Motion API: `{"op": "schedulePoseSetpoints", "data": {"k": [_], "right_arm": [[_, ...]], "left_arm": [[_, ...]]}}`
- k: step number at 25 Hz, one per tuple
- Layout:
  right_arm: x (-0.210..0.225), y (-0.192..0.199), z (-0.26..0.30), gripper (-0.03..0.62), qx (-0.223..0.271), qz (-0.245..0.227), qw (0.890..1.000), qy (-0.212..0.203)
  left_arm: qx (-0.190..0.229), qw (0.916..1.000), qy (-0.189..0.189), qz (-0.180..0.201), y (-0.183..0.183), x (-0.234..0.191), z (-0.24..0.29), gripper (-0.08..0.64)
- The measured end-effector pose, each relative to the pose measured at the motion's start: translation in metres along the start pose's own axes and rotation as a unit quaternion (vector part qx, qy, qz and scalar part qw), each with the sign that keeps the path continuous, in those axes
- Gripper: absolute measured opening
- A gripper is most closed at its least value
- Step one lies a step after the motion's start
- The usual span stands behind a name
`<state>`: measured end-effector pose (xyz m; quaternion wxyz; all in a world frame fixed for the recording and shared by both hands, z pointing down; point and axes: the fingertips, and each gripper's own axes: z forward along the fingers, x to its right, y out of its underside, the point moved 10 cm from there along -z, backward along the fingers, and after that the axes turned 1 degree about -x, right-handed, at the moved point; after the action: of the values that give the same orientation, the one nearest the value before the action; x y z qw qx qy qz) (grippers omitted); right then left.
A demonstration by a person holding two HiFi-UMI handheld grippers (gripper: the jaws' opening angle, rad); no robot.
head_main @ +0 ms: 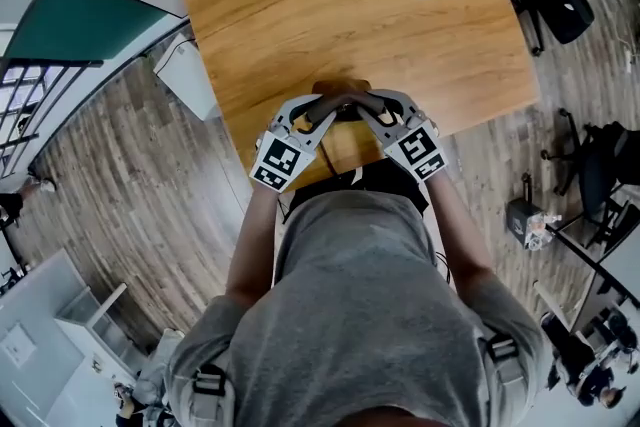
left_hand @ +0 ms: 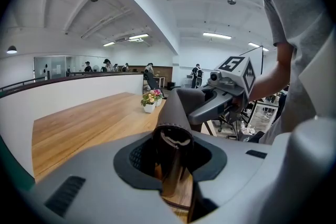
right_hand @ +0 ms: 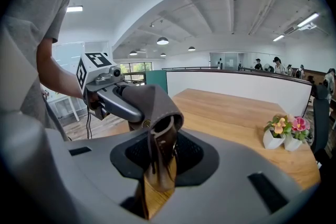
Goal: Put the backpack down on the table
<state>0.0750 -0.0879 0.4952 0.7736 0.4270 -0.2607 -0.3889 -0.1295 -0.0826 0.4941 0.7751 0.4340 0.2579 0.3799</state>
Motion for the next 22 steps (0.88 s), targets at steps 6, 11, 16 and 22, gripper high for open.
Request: {"op": "schedulePoseSetpoints", "data": {"k": [6,11,16,22], "right_arm": [[0.010,0.014,0.012,0.095,-0.007,0.002,1.000,-0.012],[0.018,0.026,0.022,0.095,-0.011,0.008,1.000,-0.022],[0.023,0.031,0.033,0.095,-0.017,0.008,1.000,-0.025],[0.024,0.035,0.037,0.100,-0.022,0.002,0.999,-0.027]], "left_arm": [[-0.018,0.9998,-0.007,-0.007,0.011,-0.003,0.014,0.120],[-0.032,0.9994,-0.012,-0.012,0.021,-0.007,0.025,0.121],[-0.036,0.9989,-0.021,-0.022,0.030,-0.011,0.030,0.123],[-0.049,0.9984,-0.022,-0.017,0.035,-0.010,0.033,0.128]]}}
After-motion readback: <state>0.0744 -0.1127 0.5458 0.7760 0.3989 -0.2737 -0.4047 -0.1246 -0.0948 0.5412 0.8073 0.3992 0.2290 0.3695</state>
